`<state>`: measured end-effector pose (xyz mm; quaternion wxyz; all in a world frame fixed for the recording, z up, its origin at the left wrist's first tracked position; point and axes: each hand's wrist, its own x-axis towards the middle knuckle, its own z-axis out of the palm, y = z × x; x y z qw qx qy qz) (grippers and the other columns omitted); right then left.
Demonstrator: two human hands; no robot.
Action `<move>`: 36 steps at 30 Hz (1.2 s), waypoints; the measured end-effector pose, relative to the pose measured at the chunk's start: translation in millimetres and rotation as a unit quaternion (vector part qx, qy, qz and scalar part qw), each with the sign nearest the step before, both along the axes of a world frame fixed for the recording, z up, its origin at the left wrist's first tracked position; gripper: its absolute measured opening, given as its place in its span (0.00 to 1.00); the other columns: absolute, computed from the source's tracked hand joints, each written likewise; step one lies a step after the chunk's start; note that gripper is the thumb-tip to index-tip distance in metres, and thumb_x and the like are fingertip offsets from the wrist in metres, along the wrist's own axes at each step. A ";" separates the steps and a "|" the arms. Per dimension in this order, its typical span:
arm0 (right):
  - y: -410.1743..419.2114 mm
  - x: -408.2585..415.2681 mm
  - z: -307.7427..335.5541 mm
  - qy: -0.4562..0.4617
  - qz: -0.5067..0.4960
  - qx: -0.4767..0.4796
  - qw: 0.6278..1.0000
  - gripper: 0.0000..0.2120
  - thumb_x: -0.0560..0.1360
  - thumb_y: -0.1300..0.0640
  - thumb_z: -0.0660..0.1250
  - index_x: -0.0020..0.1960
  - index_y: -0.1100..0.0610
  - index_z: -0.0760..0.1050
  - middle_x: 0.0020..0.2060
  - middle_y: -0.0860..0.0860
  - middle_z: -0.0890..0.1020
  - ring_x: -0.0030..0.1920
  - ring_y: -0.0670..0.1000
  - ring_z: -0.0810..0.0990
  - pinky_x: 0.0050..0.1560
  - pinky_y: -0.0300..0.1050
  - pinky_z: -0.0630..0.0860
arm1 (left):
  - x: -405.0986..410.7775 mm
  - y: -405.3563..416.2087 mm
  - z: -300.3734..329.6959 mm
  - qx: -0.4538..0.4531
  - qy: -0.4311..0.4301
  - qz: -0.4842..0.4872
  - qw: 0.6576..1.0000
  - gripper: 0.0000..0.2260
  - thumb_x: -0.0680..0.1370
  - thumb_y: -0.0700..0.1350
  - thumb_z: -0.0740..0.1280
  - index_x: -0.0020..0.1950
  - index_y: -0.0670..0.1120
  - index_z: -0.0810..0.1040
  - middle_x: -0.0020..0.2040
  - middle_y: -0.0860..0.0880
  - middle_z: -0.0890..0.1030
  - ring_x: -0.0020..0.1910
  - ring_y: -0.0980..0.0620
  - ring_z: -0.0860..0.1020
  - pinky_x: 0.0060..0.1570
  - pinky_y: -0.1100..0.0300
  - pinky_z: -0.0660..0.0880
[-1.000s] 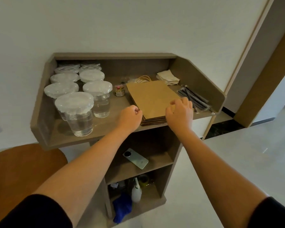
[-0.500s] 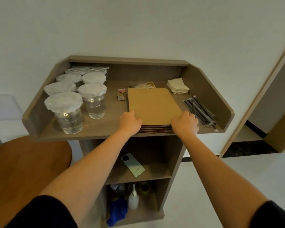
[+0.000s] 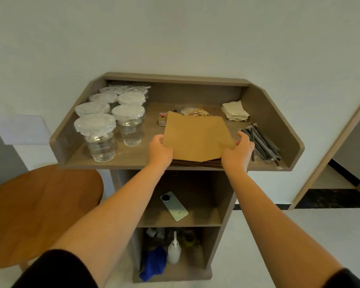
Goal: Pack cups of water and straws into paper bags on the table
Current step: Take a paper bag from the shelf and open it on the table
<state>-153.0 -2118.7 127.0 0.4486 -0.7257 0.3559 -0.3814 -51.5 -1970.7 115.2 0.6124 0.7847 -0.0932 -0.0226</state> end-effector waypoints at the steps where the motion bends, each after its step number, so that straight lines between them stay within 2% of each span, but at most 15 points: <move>1: 4.7 -3.2 -1.0 -0.006 -0.002 0.008 1.000 0.30 0.74 0.72 0.61 0.72 0.53 0.60 0.64 0.54 0.63 0.53 0.49 0.70 0.50 0.40 0.68 | -1.1 5.6 -1.0 -0.020 0.018 0.014 1.000 0.18 0.77 0.37 0.65 0.66 0.44 0.68 0.62 0.46 0.74 0.52 0.53 0.73 0.46 0.61 0.68; 4: 21.0 -16.3 -5.6 -0.023 0.003 0.059 0.998 0.33 0.74 0.70 0.62 0.74 0.52 0.56 0.68 0.53 0.60 0.58 0.49 0.68 0.51 0.42 0.70 | -6.5 27.1 -4.0 -0.045 0.095 0.040 0.994 0.21 0.75 0.35 0.67 0.67 0.43 0.68 0.61 0.45 0.73 0.60 0.46 0.72 0.53 0.57 0.69; 6: 33.4 -26.5 -9.6 -0.027 0.008 0.112 0.993 0.31 0.74 0.67 0.63 0.73 0.53 0.57 0.64 0.53 0.66 0.57 0.51 0.71 0.48 0.43 0.72 | -12.7 45.2 -5.5 -0.067 0.142 0.035 0.987 0.08 0.74 0.34 0.68 0.47 0.45 0.73 0.46 0.48 0.75 0.52 0.46 0.73 0.49 0.54 0.70; 8: 47.2 -37.1 -14.4 -0.037 0.021 0.184 0.982 0.25 0.74 0.65 0.64 0.69 0.56 0.64 0.57 0.52 0.73 0.52 0.52 0.74 0.40 0.39 0.73 | -20.1 63.6 -8.5 -0.077 0.184 0.004 0.980 0.11 0.72 0.33 0.68 0.37 0.45 0.70 0.40 0.46 0.75 0.47 0.45 0.75 0.47 0.52 0.74; 11: 71.7 -56.8 -23.7 -0.033 0.048 0.298 0.953 0.11 0.76 0.64 0.64 0.58 0.57 0.72 0.51 0.52 0.77 0.50 0.51 0.75 0.35 0.38 0.74 | -37.6 89.1 -13.8 -0.083 0.248 -0.054 0.964 0.06 0.72 0.34 0.68 0.41 0.44 0.74 0.43 0.45 0.78 0.44 0.47 0.77 0.41 0.54 0.76; 13: 86.5 -74.4 -35.1 -0.022 0.063 0.327 0.943 0.10 0.77 0.63 0.64 0.57 0.55 0.73 0.47 0.49 0.76 0.50 0.51 0.75 0.38 0.41 0.75 | -50.8 106.2 -20.0 -0.091 0.272 -0.076 0.955 0.05 0.74 0.38 0.68 0.44 0.47 0.74 0.43 0.47 0.78 0.43 0.49 0.77 0.38 0.56 0.74; 16: 106.7 -105.7 -58.7 -0.017 0.074 0.345 0.936 0.09 0.78 0.63 0.63 0.55 0.52 0.72 0.47 0.49 0.76 0.52 0.53 0.75 0.48 0.48 0.76 | -66.0 134.2 -35.1 -0.141 0.316 -0.101 0.933 0.04 0.77 0.42 0.67 0.51 0.47 0.75 0.48 0.46 0.80 0.50 0.46 0.78 0.47 0.51 0.76; 18: 120.8 -128.0 -75.2 -0.002 0.089 0.343 0.935 0.09 0.78 0.64 0.62 0.52 0.51 0.73 0.48 0.49 0.76 0.51 0.53 0.75 0.49 0.49 0.75 | -74.1 152.3 -46.5 -0.163 0.321 -0.111 0.926 0.07 0.78 0.42 0.66 0.56 0.46 0.75 0.49 0.46 0.80 0.51 0.46 0.79 0.48 0.51 0.76; 21: 144.6 -150.1 -94.1 0.029 0.113 0.350 0.929 0.09 0.77 0.65 0.62 0.50 0.52 0.73 0.51 0.51 0.76 0.49 0.52 0.76 0.45 0.47 0.76 | -91.3 175.9 -59.3 -0.165 0.295 -0.101 0.936 0.08 0.79 0.39 0.64 0.57 0.47 0.74 0.49 0.47 0.79 0.51 0.45 0.77 0.49 0.50 0.75; 25: 177.9 -146.6 -108.8 0.244 0.059 0.166 0.953 0.20 0.78 0.56 0.64 0.68 0.55 0.66 0.64 0.56 0.70 0.60 0.57 0.72 0.61 0.53 0.73 | -118.4 205.9 -74.4 -0.125 0.194 -0.056 0.971 0.08 0.80 0.38 0.62 0.57 0.44 0.75 0.53 0.45 0.79 0.51 0.45 0.78 0.51 0.50 0.76; 27: 201.6 -133.6 -103.5 0.238 0.063 0.133 0.960 0.20 0.78 0.49 0.62 0.67 0.55 0.67 0.61 0.55 0.72 0.55 0.54 0.74 0.54 0.50 0.76 | -129.4 223.5 -81.1 -0.055 0.106 -0.022 0.993 0.06 0.80 0.39 0.61 0.55 0.43 0.76 0.52 0.44 0.80 0.50 0.46 0.78 0.51 0.52 0.76; 29: 224.2 -116.5 -91.3 0.152 0.113 0.251 0.949 0.19 0.78 0.43 0.60 0.62 0.54 0.69 0.56 0.53 0.74 0.49 0.51 0.75 0.48 0.46 0.75 | -137.5 241.2 -88.7 0.014 0.019 -0.015 1.000 0.04 0.80 0.39 0.61 0.51 0.42 0.76 0.47 0.45 0.79 0.46 0.48 0.76 0.45 0.62 0.74; 32: 240.7 -93.8 -73.5 0.048 0.181 0.487 0.853 0.35 0.72 0.34 0.61 0.69 0.57 0.64 0.62 0.56 0.73 0.60 0.58 0.74 0.49 0.53 0.75 | -146.6 262.4 -98.6 0.075 -0.056 -0.019 0.995 0.07 0.80 0.38 0.61 0.54 0.41 0.77 0.46 0.44 0.79 0.45 0.51 0.75 0.44 0.63 0.71; 34: 242.7 -82.0 -64.3 0.011 0.213 0.548 0.809 0.44 0.68 0.30 0.63 0.73 0.58 0.60 0.67 0.59 0.69 0.63 0.61 0.71 0.44 0.53 0.76 | -150.4 272.3 -102.0 0.110 -0.097 -0.024 0.989 0.10 0.80 0.39 0.60 0.60 0.40 0.77 0.49 0.46 0.80 0.47 0.53 0.75 0.45 0.66 0.68; 36: 242.0 -72.3 -56.8 0.007 0.220 0.567 0.794 0.46 0.65 0.30 0.66 0.73 0.56 0.59 0.67 0.60 0.68 0.60 0.62 0.72 0.40 0.53 0.78 | -151.4 278.1 -104.0 0.139 -0.128 -0.034 0.981 0.12 0.81 0.39 0.60 0.62 0.40 0.76 0.51 0.47 0.80 0.49 0.53 0.76 0.46 0.70 0.66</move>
